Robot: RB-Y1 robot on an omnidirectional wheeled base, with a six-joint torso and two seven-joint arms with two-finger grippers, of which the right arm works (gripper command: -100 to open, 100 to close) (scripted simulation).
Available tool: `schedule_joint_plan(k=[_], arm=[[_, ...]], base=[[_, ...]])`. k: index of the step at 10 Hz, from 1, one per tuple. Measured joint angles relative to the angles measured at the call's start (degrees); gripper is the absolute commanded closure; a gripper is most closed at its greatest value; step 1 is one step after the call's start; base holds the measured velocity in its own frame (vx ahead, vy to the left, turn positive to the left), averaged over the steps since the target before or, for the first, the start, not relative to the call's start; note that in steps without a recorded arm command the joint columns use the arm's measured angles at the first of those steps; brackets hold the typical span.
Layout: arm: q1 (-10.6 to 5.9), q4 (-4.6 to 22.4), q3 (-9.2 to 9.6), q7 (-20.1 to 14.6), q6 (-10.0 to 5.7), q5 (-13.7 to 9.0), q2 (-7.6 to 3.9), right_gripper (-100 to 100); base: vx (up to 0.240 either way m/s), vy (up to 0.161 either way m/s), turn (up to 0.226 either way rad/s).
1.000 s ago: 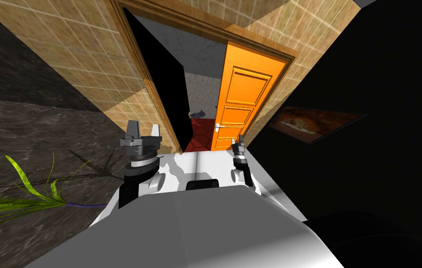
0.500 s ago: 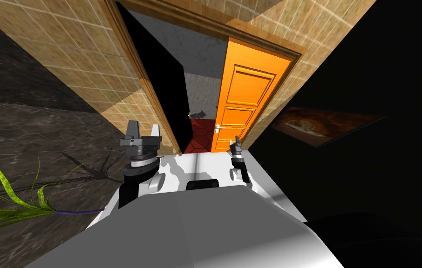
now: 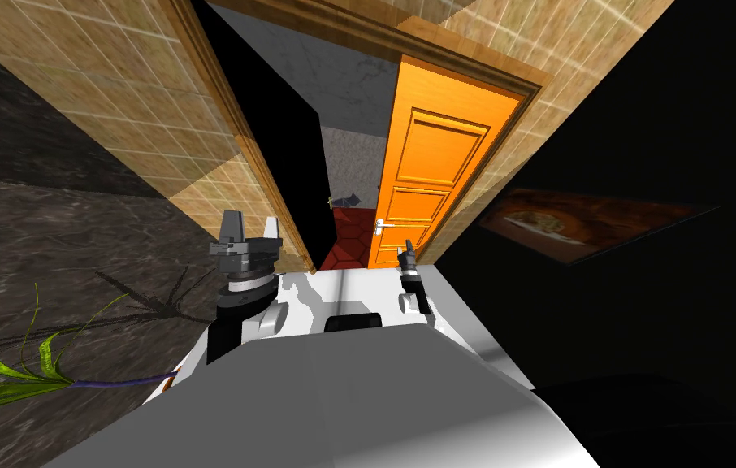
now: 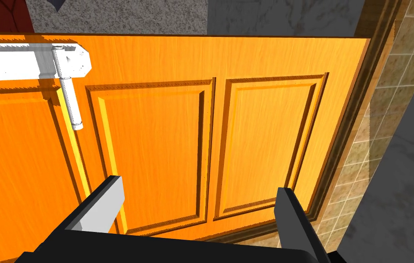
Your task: Push the door open
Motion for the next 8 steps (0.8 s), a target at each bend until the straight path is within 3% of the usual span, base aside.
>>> schedule_joint_plan(k=[4,8], arm=[[-1.93,4.2,-0.01,0.04,1.53,0.11,-0.23,-100],[-3.82,8.36,-0.12,0.12,2.11,0.16,-0.41,-100]], base=[[0.096,-0.045,0.03],[0.07,-0.037,0.022]])
